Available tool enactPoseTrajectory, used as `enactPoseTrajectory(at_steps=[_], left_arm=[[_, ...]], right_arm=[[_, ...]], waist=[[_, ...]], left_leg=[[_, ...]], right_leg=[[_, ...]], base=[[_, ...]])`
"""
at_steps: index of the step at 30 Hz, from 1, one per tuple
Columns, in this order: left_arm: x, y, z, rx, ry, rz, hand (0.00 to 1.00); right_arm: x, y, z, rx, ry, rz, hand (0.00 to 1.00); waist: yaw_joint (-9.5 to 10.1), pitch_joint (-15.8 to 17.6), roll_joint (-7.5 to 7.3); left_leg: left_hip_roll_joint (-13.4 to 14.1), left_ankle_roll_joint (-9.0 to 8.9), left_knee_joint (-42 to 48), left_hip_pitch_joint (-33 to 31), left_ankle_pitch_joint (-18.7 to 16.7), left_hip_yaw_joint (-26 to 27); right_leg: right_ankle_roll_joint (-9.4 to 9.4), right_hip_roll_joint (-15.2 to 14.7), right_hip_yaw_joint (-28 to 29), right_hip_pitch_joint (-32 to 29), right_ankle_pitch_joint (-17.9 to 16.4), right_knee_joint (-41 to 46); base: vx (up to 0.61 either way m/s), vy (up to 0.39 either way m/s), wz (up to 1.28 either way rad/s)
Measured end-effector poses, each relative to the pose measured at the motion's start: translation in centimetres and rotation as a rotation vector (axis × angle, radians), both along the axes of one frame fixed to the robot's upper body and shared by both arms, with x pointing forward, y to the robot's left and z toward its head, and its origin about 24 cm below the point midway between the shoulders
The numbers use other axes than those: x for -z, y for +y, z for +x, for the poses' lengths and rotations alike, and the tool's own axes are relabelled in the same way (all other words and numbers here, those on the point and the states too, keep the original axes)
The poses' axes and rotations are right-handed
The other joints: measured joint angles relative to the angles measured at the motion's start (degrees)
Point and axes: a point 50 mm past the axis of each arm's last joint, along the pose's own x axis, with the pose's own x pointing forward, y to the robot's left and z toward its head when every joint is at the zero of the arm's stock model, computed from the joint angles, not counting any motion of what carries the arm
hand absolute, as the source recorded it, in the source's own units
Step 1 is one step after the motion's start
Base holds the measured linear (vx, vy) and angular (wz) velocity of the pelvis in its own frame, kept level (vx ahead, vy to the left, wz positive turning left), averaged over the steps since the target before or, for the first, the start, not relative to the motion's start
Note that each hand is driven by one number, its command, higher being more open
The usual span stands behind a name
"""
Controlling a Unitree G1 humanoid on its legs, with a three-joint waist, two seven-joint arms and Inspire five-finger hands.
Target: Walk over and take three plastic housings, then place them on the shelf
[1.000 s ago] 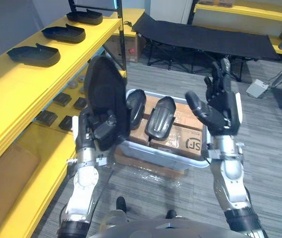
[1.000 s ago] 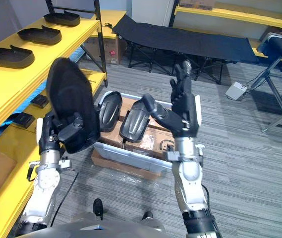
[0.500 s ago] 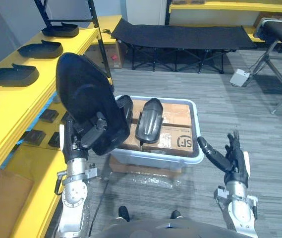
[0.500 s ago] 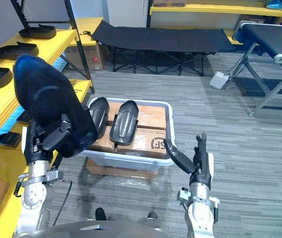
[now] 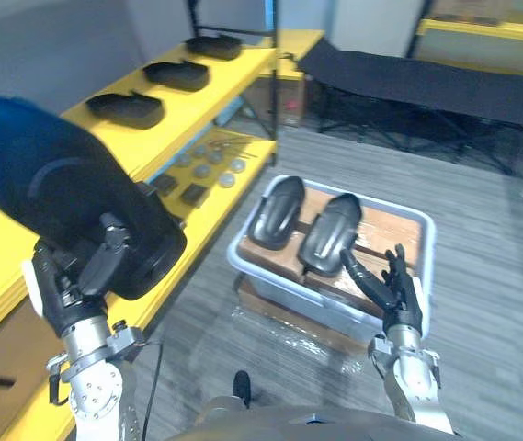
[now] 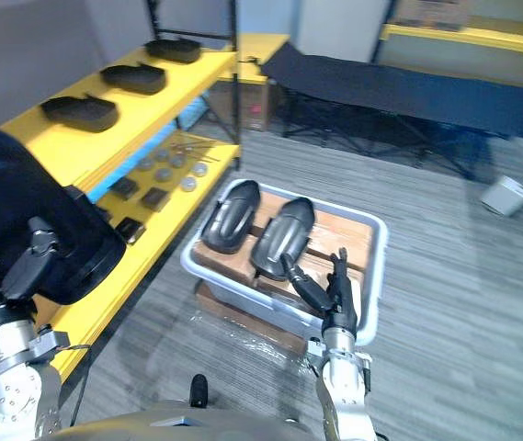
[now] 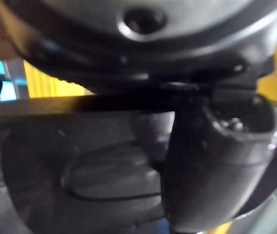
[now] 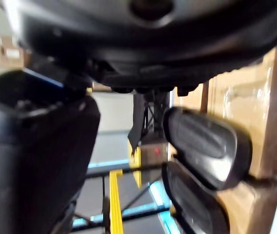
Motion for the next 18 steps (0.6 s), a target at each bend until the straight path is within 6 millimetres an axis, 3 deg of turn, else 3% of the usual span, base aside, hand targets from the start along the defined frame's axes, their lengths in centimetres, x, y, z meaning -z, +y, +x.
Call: enactPoseTrajectory(at_steps=[1,3,4,6,12,16,18], left_arm=[[0.1,0.0,-0.1,0.01,0.001,-0.013,0.0],[0.3,-0.4,-0.2,0.074,0.003,-0.025,0.0],[0.4,-0.4,-0.2,0.085,0.003,-0.032,0.0],[0.8,-0.4,-0.8,0.082,0.009,-0.069,0.0],[1.1,-1.5,-0.5,0.143,0.004,-0.115,0.0],[1.1,-2.1,-0.1,0.196,-0.003,-0.116,0.0],[1.0,-2.2,0.0,0.205,-0.01,-0.11,0.0]], right_arm=[[0.0,-0.1,0.0,0.006,0.002,-0.003,1.0],[0.4,-0.8,-0.1,0.053,0.021,-0.018,1.0],[0.4,-1.0,-0.2,0.061,0.023,-0.02,1.0],[0.4,-0.9,-0.1,0.06,0.018,-0.018,1.0],[0.0,-0.2,0.0,-0.009,-0.025,-0.001,1.0],[-0.2,0.3,0.7,-0.006,-0.041,0.009,1.0],[-0.4,0.3,1.3,0.01,-0.055,0.012,1.0]], waist=[[-0.12,-0.01,-0.01],[-0.78,0.69,-0.29],[-0.74,0.85,-0.39],[-0.16,0.96,-0.3],[0.52,3.43,0.19],[0.58,5.29,-1.06],[1.01,5.75,-1.84]], left_leg=[[0.52,0.05,0.26,-0.32,-0.03,3.44],[3.24,1.72,3.97,-2.37,0.16,16.05],[3.58,1.99,4.48,-2.44,-0.03,17.55],[2.5,2.29,4.63,-2.52,-0.19,18.33],[0.61,3.95,4.05,-1.05,-0.54,19.5],[0.42,5.18,11.49,-3.28,-4.39,19.49],[-1.06,5.41,12.87,-3.56,-5.94,19.01]], right_leg=[[0.17,0.0,-2.46,0.68,-0.13,0.05],[1.76,-0.92,-11.2,3.17,-2.52,3.06],[2.21,-1.24,-12.74,3.8,-3.25,4.0],[2.94,-2.95,-14.37,4.25,-4.87,6.36],[3.34,-6.33,-12.33,3.49,-6.97,10.45],[4.65,-10.07,-12.0,3.06,-9.3,15.3],[4.91,-12.57,-12.71,3.15,-10.76,18.18]], base=[[0.02,0.019,1.85],[0.01,0.064,1.92],[0.01,0.094,1.48],[0.02,0.087,0.64],[-0.03,0.121,-0.08],[-0.01,0.096,-0.01],[0.04,0.081,0.28]])
